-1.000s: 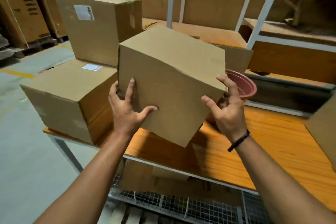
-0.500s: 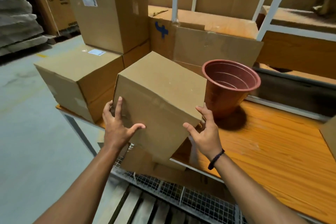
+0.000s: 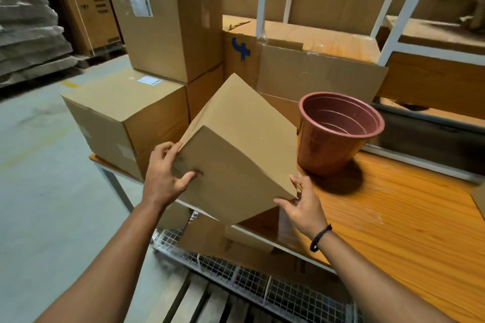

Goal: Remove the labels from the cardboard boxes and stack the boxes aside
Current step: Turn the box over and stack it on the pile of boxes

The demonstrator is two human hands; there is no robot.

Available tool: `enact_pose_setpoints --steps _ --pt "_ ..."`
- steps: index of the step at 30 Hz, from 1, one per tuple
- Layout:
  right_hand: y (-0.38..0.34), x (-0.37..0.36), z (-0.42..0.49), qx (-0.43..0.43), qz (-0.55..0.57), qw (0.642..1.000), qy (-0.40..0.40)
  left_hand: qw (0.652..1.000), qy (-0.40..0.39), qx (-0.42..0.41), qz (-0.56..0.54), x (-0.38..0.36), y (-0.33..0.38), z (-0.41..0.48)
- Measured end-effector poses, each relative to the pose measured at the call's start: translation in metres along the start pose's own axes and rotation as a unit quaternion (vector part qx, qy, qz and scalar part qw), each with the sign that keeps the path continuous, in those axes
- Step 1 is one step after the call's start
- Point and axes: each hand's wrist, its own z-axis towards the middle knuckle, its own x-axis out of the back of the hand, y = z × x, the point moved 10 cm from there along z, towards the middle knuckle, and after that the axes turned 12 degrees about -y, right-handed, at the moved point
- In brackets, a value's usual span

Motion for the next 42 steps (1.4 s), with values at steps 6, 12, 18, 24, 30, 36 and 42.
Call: enact_pose_setpoints --steps 6,12,18,24,30,36,42 --pt "-0.018 0.015 0.003 0.026 -0.124 0.992 0.007 0.996 -0.034 0.03 -0.082 -0.009 -0.008 0.012" --pt "-0.123 0.01 0.036 0.113 -0.224 0.967 -0.046 0.998 -0.028 -0.003 -0.06 -0.012 0.007 0.011" --pt "-0.185 -0.01 0.076 0.063 -0.338 0.934 -0.097 0.989 -0.043 -0.036 -0.136 -0.012 0.011 0.011" --pt "-0.185 -0.015 0.086 0.079 -0.369 0.914 -0.148 0.971 -0.067 0.037 -0.224 -0.021 -0.04 0.008" --pt "-0.187 -0.004 0.081 0.091 -0.332 0.929 -0.137 0.971 -0.021 0.075 -0.227 -0.012 -0.035 0.006" --pt "-0.194 0.032 0.089 0.072 -0.274 0.953 -0.103 0.984 0.027 0.021 -0.177 0.033 -0.011 0.035" --pt "-0.192 0.045 0.109 0.044 -0.239 0.964 -0.106 0.996 0.033 -0.014 -0.085 0.039 0.004 0.056"
